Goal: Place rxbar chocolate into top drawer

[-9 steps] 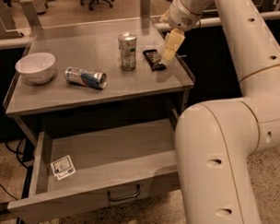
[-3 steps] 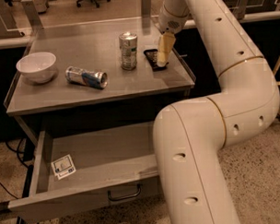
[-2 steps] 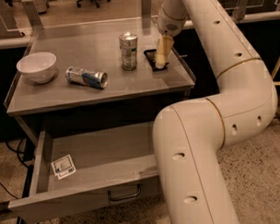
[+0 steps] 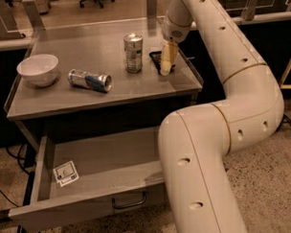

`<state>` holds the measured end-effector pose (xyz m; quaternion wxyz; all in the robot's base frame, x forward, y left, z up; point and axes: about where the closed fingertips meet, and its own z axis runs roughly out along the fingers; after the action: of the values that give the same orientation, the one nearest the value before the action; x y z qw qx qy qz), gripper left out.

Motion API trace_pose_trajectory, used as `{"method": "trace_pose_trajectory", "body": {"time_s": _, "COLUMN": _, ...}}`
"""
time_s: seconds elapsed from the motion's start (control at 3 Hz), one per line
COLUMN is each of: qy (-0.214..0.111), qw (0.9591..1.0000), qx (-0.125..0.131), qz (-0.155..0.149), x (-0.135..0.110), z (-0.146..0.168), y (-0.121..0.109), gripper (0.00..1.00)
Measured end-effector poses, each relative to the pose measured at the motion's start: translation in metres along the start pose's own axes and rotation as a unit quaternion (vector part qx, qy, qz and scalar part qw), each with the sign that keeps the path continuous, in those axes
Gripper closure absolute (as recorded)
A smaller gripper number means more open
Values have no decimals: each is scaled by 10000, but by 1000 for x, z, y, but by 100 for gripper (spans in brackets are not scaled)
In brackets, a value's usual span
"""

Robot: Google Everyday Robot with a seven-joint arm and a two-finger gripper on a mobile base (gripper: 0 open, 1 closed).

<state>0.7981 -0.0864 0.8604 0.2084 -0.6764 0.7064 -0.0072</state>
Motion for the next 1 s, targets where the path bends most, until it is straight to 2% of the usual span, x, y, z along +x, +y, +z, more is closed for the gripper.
{"method": "trace_pose_trajectory", "body": {"time_s": 0.33, "qy": 0, "qw": 10000, "qx": 0, "qz": 0, "x": 0, "z": 0, "y": 0, "gripper": 0}}
{"method": "trace_pose_trajectory", "body": {"time_s": 0.67, "qy": 68, "qw": 9997, "qx": -33, "qz": 242, "x": 21, "z": 15, "y": -1, "gripper": 0}}
{"method": "trace_pose_trajectory", "body": {"time_s": 1.0, "qy": 68, "qw": 9997, "qx": -32, "qz": 242, "x": 21, "z": 15, "y": -1, "gripper": 0}}
